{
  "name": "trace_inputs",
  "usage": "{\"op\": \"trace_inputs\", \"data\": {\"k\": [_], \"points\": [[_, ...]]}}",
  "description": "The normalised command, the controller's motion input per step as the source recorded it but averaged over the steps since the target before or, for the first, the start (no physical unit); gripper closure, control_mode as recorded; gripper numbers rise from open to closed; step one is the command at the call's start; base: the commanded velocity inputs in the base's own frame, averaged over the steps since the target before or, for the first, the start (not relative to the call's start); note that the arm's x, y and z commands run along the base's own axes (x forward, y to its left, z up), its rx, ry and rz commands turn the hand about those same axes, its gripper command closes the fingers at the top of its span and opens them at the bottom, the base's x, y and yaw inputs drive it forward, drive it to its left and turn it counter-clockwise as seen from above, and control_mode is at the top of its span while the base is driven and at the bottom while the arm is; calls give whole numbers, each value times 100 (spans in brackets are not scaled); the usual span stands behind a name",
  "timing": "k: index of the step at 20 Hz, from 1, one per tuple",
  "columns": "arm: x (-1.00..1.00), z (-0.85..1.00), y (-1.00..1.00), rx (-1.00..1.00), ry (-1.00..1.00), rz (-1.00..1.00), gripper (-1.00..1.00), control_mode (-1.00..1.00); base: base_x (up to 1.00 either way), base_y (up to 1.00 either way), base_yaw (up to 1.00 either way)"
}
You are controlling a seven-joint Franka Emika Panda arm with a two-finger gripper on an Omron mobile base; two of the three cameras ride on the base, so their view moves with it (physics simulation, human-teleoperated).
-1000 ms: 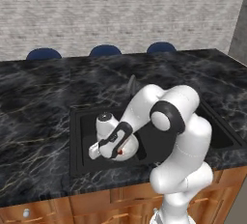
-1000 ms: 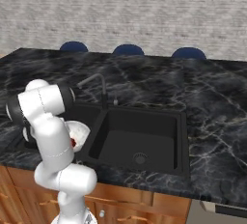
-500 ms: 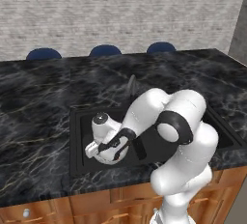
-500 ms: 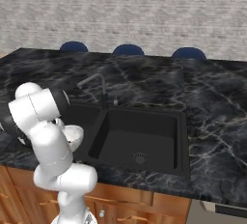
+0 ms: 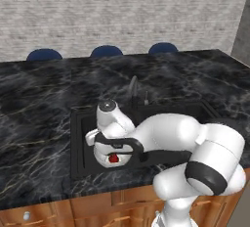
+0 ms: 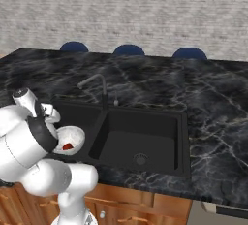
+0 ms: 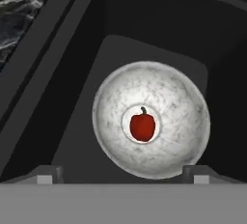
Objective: Pick the bell pepper from the cabinet and place it in the bowl. Then pick the bowl and place it in the sink. Then turn on the sink facuet.
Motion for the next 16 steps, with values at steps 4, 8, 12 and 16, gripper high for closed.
{"op": "trace_inputs", "data": {"k": [4, 8, 12, 16], "points": [[-8, 100, -5, 8, 0, -16, -100, -100, 0, 0, 0], [-51, 100, -6, 6, -2, -19, -100, -100, 0, 0, 0], [-60, 100, -24, 6, -9, -25, -100, -100, 0, 0, 0], [-9, 26, -4, 0, -1, -3, -100, -100, 0, 0, 0]]}}
